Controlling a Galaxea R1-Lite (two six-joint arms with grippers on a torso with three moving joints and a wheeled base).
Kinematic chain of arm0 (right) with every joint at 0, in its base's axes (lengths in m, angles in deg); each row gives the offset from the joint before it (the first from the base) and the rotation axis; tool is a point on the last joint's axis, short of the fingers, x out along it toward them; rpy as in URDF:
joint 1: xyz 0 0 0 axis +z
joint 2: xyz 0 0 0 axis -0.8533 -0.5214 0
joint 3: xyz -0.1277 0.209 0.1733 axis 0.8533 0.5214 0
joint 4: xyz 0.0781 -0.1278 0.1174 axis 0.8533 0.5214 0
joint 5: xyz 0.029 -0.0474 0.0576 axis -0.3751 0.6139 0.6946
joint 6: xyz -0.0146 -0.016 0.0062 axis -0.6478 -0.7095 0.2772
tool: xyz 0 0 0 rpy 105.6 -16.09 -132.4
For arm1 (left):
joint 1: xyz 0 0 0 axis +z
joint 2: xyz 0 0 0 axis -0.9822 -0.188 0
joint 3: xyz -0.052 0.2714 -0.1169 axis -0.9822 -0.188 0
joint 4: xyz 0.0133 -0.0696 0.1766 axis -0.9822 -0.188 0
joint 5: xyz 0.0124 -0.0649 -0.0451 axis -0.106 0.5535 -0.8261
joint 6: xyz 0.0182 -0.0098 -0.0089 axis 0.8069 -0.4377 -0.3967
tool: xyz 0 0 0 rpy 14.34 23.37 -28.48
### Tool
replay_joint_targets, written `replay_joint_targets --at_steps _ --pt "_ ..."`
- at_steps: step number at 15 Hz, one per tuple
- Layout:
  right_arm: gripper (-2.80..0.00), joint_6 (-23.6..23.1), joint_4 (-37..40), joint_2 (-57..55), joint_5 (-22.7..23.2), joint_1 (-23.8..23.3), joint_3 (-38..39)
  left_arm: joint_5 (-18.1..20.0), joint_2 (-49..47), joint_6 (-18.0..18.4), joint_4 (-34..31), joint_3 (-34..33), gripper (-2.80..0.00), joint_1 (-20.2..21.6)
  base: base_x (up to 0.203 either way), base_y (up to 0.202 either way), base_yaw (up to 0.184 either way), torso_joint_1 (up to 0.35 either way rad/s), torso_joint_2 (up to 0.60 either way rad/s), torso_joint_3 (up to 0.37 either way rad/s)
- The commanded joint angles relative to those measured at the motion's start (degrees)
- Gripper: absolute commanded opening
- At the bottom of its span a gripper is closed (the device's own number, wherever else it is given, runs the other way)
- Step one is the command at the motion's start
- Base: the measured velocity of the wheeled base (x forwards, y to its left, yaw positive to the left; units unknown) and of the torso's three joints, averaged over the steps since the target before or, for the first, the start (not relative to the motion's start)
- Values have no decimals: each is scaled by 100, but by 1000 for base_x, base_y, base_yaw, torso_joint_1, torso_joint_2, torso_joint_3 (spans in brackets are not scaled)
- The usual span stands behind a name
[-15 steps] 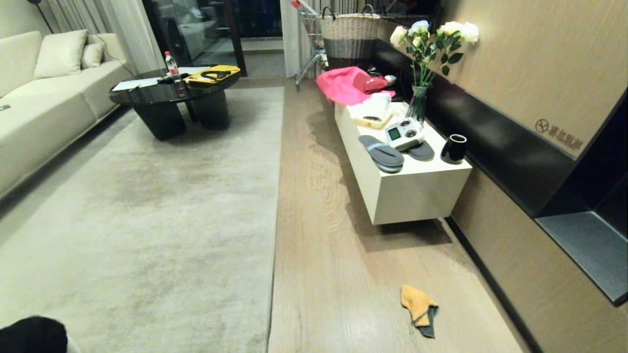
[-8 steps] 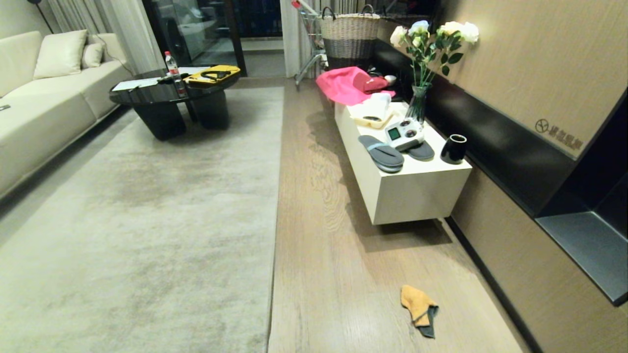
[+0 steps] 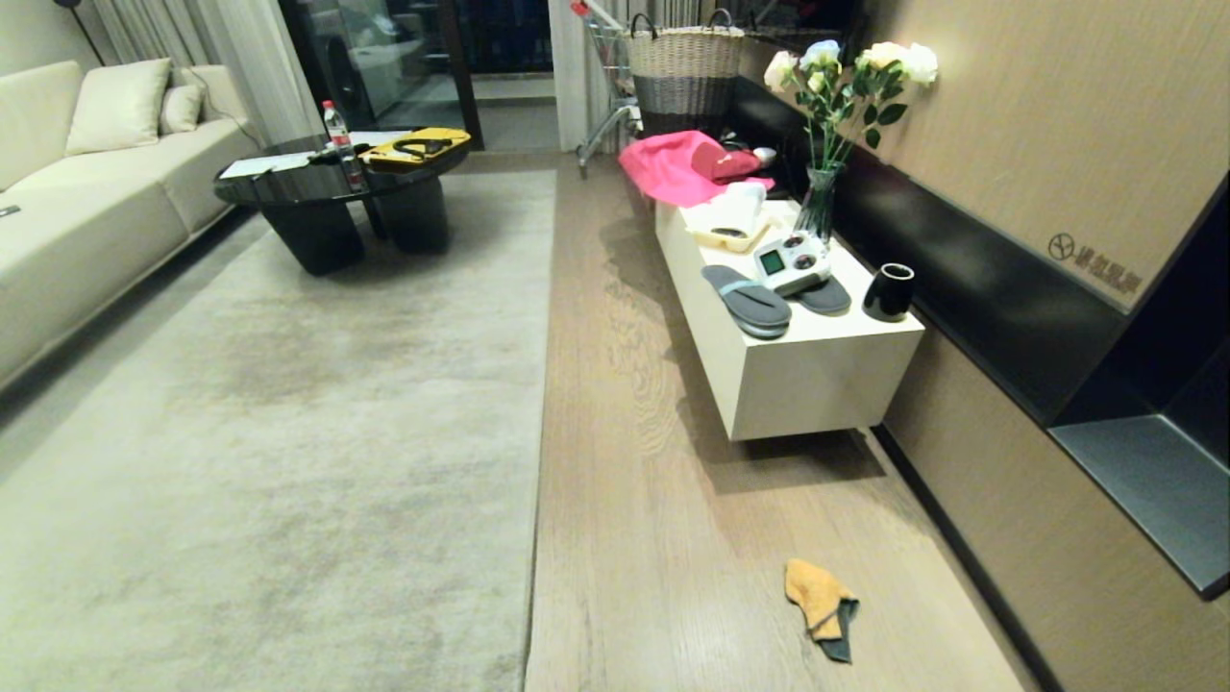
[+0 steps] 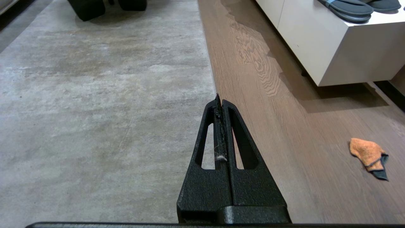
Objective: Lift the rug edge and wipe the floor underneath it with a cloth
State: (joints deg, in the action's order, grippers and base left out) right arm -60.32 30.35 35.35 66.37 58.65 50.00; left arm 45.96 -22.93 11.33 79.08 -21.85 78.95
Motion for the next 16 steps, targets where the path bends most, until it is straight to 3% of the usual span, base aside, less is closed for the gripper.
replay_joint_targets --at_steps 1,16 --pt "-280 0 -3 -7 0 1 0 0 0 1 0 0 -280 3 0 0 0 0 0 0" --pt "-280 -17 -3 -7 0 1 0 0 0 1 0 0 -280 -5 0 0 0 0 0 0"
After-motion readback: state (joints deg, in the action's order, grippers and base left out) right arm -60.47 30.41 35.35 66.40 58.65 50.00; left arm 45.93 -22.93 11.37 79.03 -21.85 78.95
